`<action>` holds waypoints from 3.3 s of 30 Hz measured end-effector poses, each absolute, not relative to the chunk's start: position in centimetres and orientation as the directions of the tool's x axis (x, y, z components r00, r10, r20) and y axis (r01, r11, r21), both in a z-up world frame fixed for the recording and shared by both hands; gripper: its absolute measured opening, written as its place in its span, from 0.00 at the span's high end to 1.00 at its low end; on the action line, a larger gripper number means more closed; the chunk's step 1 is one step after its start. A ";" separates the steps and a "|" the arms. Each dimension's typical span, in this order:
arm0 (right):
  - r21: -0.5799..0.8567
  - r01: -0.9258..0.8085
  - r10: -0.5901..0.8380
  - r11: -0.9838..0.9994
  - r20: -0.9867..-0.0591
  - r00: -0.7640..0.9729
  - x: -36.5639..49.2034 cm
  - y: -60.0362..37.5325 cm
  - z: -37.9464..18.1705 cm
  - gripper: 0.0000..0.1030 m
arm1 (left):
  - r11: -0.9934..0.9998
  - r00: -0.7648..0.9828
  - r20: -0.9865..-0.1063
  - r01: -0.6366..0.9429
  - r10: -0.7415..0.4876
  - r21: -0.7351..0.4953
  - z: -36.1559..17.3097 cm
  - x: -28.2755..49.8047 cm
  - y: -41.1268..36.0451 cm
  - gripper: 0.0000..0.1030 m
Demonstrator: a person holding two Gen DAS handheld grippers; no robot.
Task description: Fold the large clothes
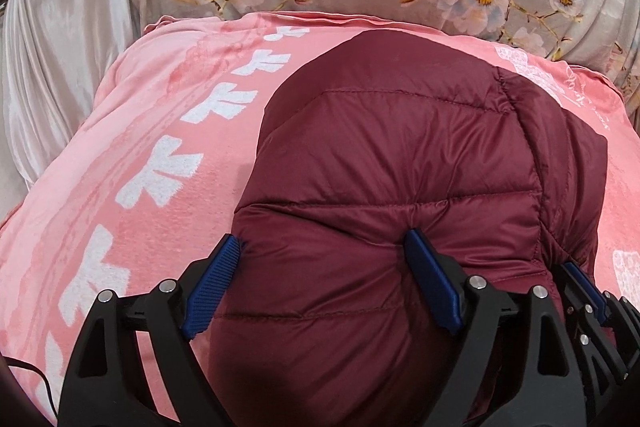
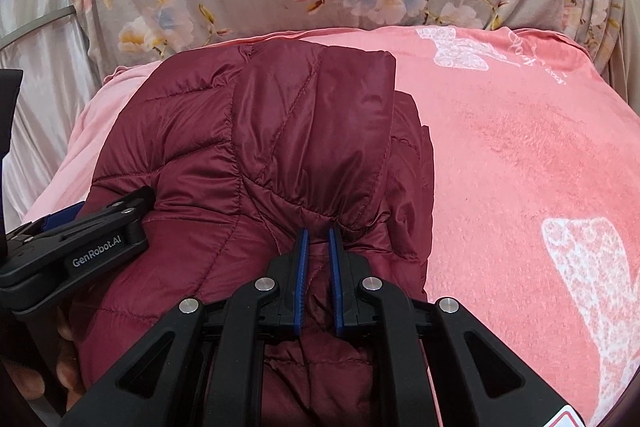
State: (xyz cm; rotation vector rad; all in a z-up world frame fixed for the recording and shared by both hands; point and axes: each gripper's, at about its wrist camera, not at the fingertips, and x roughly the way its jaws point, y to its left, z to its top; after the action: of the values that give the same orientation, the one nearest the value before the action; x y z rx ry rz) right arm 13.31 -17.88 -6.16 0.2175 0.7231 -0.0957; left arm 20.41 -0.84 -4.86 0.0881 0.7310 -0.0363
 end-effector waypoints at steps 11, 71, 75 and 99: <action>0.163 0.170 -0.014 0.972 -0.680 0.733 14.4 -17.9 -6.4 0.93 | 0.995 0.761 -0.649 0.061 0.008 0.083 -5.9 21.8 -1.4 0.17; 0.091 0.104 -0.003 0.990 -0.738 0.675 3.9 -15.6 -7.3 0.88 | 0.998 0.644 -0.765 0.059 -0.010 0.037 -6.9 10.0 2.9 0.16; 0.073 0.101 -0.013 0.992 -0.747 0.664 5.3 -15.6 -7.8 0.89 | 0.997 0.642 -0.767 0.055 0.001 0.046 -7.8 11.4 2.4 0.14; 0.102 0.161 -0.037 0.982 -0.729 0.684 -3.0 -15.2 -1.2 0.36 | 0.999 0.682 -0.731 0.006 0.027 0.043 -3.6 4.8 4.0 0.05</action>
State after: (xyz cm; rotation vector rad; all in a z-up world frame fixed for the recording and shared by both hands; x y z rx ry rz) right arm -2.99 -15.24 -1.16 0.1624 0.8111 -0.1111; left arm 4.77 3.97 -3.59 0.0430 0.8205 0.0120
